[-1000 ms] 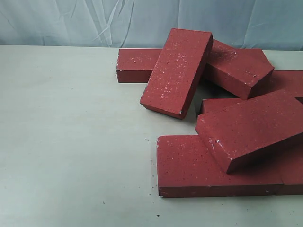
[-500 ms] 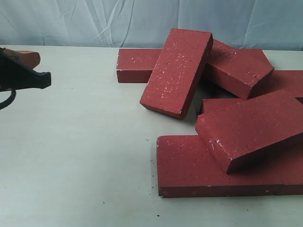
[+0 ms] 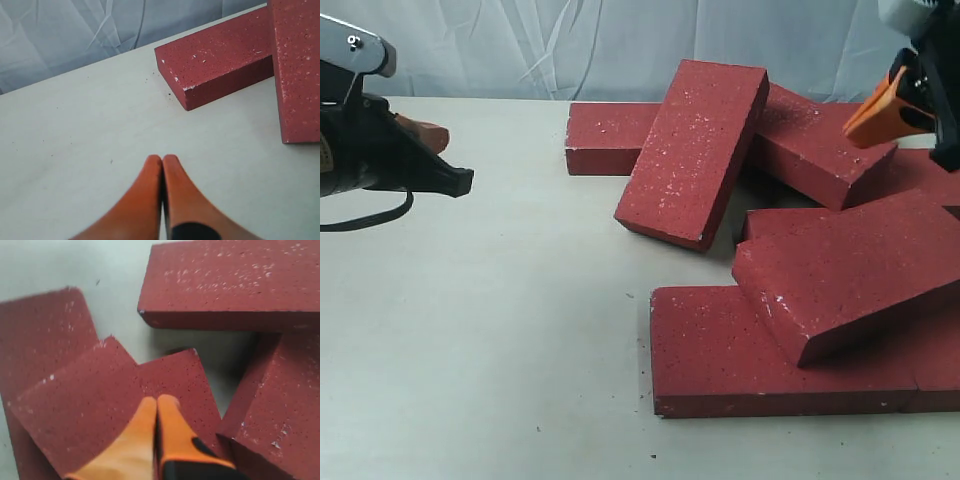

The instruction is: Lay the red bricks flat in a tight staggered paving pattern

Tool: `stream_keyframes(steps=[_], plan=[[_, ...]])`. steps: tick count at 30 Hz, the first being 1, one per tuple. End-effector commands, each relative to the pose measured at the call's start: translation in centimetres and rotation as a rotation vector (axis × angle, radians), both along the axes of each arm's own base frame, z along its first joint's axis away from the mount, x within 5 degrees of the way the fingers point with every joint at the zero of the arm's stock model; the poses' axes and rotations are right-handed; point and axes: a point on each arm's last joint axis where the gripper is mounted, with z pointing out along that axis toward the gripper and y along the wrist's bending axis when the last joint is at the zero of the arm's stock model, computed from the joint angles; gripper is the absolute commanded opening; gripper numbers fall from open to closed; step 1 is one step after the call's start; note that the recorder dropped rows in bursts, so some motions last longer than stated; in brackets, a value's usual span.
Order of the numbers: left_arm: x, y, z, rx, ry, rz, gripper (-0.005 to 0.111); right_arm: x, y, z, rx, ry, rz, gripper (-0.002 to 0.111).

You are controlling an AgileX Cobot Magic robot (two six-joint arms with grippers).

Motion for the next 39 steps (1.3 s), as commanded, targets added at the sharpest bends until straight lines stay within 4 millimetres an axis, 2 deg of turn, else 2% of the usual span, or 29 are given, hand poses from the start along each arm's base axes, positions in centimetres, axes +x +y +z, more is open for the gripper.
stream_keyframes(steps=[1,8,12,17,20,22,24,25,27,29,30,32,34,36,39], plan=[[0.1,-0.4,0.4,0.019,-0.04,-0.045,0.0,-0.2,0.6,-1.6,-0.088,0.011,0.143,-0.001],[0.1,-0.4,0.4,0.03,-0.045,-0.054,0.0,-2.1,2.7,-4.9,-0.392,0.082,0.365,-0.001],[0.1,-0.5,0.4,0.042,-0.05,-0.064,0.0,-3.6,4.0,-6.1,-0.498,0.116,0.435,-0.001],[0.1,-0.5,0.4,0.052,-0.058,-0.075,0.0,-5.7,3.7,-5.2,-0.551,0.08,0.417,-0.001],[0.1,-0.5,0.4,0.052,-0.06,-0.077,0.0,-7.1,2.4,-4.0,-0.564,0.04,0.36,-0.001],[0.1,-0.6,0.5,0.05,-0.064,-0.079,0.0,-7.9,1.2,-3.7,-0.55,0.051,0.259,-0.001],[0.1,-0.6,0.5,0.049,-0.065,-0.08,0.0,-8.5,0.2,-3.9,-0.484,0.097,0.026,-0.001],[0.1,-0.5,0.4,0.05,-0.063,-0.078,0.0,-8.4,0.0,-4.0,-0.422,0.128,-0.187,-0.001],[0.1,-0.5,0.4,0.048,-0.057,-0.072,0.0,-7.4,-0.9,-3.7,-0.335,0.075,-0.625,-0.001],[0.1,-0.5,0.4,0.048,-0.051,-0.067,0.0,-6.5,-2.9,-3.2,-0.338,0.012,-0.955,-0.001],[0.1,-0.5,0.4,0.048,-0.051,-0.067,0.0,-6.3,-3.8,-3.2,-0.361,0.014,-1.054,-0.001],[0.1,-0.5,0.3,0.05,-0.048,-0.066,0.0,-6.3,-5.9,-3.8,-0.421,0.097,-1.202,-0.001],[0.1,-0.5,0.3,0.047,-0.049,-0.066,0.0,-6.2,-7.4,-4.6,-0.401,0.207,-1.239,0.004],[0.1,-0.4,0.3,0.04,-0.045,-0.058,0.0,-5.4,-9.0,-5.3,-0.273,0.285,-1.273,0.019],[0.1,-0.4,0.3,0.015,-0.028,-0.033,0.0,-3.6,-11.3,-5.6,-0.065,0.347,-1.305,0.051]])
